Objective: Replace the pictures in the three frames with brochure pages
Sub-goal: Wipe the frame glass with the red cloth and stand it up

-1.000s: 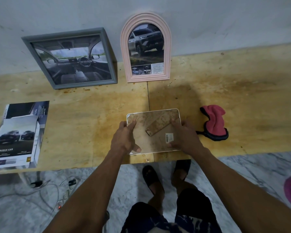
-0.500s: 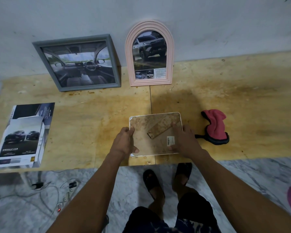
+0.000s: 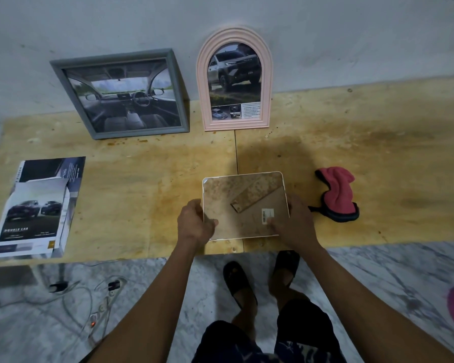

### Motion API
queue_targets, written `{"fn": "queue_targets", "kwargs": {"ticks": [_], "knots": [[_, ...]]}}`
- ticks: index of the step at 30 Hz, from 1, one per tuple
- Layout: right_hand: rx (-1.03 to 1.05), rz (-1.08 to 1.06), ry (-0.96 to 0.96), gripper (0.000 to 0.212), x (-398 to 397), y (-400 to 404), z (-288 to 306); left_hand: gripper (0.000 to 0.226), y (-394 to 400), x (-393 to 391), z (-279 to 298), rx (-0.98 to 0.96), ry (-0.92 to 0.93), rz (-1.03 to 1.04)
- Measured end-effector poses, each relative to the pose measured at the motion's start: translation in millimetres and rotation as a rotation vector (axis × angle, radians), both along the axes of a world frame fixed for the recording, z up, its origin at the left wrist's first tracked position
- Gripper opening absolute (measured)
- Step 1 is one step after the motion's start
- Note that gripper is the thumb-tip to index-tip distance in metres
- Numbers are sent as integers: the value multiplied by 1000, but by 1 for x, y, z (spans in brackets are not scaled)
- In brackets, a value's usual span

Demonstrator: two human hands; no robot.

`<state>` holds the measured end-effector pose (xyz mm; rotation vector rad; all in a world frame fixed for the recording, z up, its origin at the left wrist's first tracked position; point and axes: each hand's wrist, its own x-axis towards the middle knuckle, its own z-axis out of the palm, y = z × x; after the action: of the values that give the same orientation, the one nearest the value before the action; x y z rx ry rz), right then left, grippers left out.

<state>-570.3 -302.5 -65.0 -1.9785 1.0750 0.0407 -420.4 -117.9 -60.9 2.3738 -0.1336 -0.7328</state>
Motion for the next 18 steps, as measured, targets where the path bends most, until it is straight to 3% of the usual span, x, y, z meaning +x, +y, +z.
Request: {"fn": "queue_targets", "kwargs": {"ticks": [4, 8, 12, 14, 18], "knots": [[-63, 66, 25, 65, 2, 3, 2, 35, -7, 0, -3, 31, 98, 102], [-73, 152, 90, 86, 0, 2, -3, 22, -12, 5, -6, -48, 222, 310], [-146, 312, 127, 97, -9, 4, -1, 10, -14, 14, 1, -104, 261, 393], [-316, 418, 94, 90, -14, 8, 4, 15, -14, 20, 8, -117, 302, 400], [-620, 578, -131, 44, -13, 10, 7, 19, -14, 32, 35, -166, 384, 434]]}}
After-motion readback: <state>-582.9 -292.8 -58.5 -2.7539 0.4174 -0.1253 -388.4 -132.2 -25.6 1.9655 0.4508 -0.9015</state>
